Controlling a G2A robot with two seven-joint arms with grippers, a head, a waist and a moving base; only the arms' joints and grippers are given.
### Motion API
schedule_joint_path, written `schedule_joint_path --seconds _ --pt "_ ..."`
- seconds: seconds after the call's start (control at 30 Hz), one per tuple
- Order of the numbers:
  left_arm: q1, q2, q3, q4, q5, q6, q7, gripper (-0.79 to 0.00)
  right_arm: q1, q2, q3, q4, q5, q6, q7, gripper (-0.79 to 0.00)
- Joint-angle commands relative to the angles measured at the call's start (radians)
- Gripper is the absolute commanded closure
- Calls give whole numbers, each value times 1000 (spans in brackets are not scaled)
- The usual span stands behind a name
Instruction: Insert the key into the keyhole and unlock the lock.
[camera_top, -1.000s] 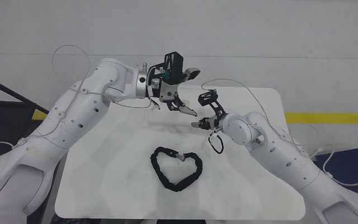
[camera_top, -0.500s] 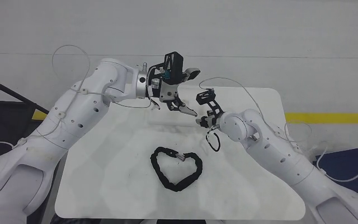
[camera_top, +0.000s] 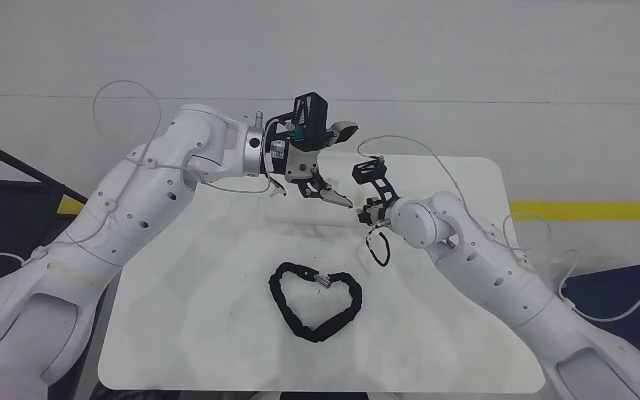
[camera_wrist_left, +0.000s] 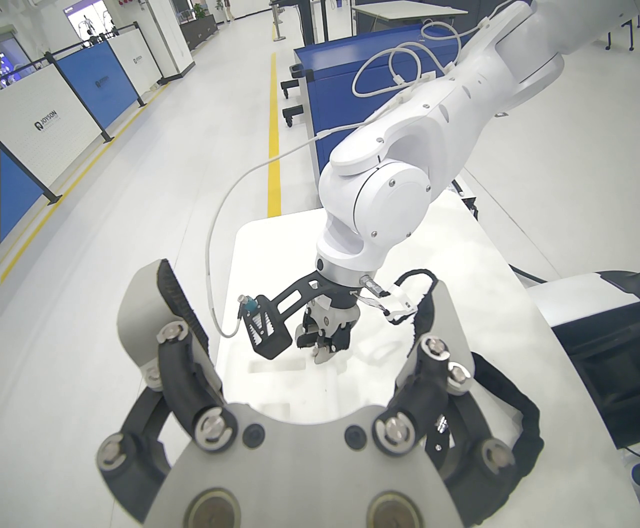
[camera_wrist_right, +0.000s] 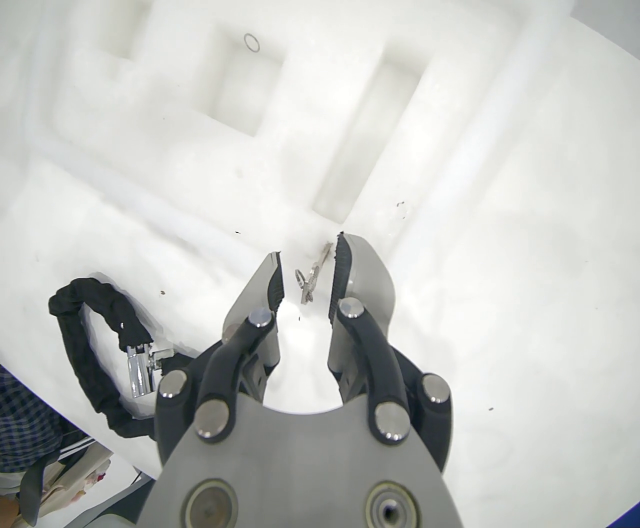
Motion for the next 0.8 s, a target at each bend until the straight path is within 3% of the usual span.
schedule_joint_path --seconds 0.0,0.17,0.77 --pt "0 0 0 0 0 0 0 -785 -1 -3 3 7 -2 3 4 -163" --pt "0 0 0 0 0 0 0 -785 -3 -13 9 19 -8 11 14 0" --pt "0 0 0 0 0 0 0 -785 -32 -14 114 -24 1 47 68 0"
